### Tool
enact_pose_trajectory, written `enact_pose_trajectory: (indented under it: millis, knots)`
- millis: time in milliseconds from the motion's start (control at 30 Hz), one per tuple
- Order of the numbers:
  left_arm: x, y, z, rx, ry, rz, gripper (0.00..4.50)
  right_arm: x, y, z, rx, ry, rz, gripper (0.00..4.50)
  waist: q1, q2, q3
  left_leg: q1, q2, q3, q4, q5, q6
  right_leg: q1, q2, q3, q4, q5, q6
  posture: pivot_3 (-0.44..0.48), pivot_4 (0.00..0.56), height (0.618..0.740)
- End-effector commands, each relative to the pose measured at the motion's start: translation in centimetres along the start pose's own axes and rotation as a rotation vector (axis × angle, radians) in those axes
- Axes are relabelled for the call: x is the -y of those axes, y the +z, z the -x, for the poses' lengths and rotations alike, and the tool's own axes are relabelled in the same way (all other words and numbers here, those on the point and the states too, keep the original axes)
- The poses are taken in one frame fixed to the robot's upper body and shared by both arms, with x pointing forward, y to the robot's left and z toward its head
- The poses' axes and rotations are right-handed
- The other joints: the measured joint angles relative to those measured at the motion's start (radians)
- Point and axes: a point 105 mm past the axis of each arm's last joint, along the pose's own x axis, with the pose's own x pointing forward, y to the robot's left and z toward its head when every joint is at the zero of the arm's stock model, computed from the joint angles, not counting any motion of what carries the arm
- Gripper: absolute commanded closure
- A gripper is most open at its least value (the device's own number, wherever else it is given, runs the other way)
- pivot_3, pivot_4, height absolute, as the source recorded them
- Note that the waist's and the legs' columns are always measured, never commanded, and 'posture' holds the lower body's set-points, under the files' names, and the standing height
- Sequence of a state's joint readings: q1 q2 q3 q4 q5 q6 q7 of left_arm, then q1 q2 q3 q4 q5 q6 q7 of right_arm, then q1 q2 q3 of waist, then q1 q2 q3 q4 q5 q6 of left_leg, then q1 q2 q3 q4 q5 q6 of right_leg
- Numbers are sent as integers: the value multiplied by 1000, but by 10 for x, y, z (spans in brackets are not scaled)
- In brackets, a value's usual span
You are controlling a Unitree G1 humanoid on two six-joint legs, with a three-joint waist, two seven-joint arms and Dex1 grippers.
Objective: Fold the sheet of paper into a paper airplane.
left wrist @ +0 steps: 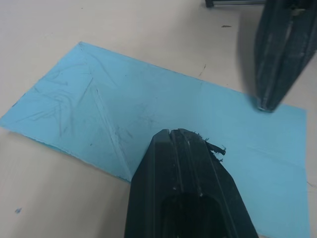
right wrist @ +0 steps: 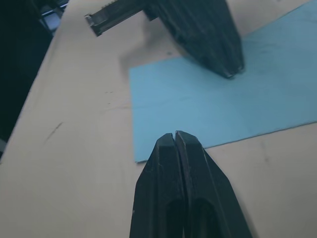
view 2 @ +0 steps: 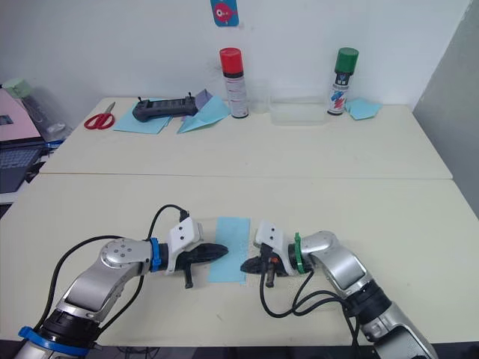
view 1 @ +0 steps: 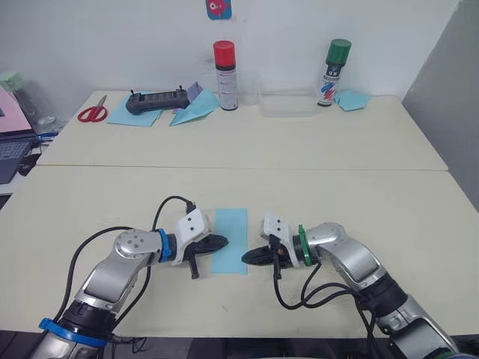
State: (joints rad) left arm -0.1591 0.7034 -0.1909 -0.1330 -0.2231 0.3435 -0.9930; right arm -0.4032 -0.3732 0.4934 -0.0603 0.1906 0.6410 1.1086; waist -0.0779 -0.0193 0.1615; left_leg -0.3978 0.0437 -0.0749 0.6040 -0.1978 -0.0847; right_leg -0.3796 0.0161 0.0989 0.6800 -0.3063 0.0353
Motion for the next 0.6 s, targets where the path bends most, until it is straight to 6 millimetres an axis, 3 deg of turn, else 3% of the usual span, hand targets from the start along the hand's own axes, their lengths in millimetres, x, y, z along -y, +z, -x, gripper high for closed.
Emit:
enact_pose_trajectory:
  millis: [33,200,333,467,600]
  knots:
    - [14,-24,-5,-91,-40,67,4500,-24,-35,-6,-121,130,-117,4479,0,0,0,0,0,0,0,0,0,0,0,0,0,0,0,0,150,740]
    - [17,-24,-6,-87,-40,77,4500,-36,-34,23,-120,210,-94,4479,9,-1,-1,-1,0,0,0,-4,0,0,0,-1,-1,-1,4,0,150,740]
    - [12,-21,-12,-69,-20,72,4500,-7,10,46,101,38,-31,4479,19,-1,0,-1,0,0,0,-6,1,0,0,-1,-1,-3,6,0,150,740]
    - [0,-18,-18,-48,21,60,4500,12,37,41,174,-89,44,4479,23,1,2,-1,-1,0,2,-6,1,0,0,-1,0,-2,7,0,150,740]
    - [-2,-14,-22,-32,18,51,4500,34,33,22,138,-221,45,4479,31,1,2,0,-2,-1,5,-6,1,-2,-1,0,-1,-4,3,0,150,740]
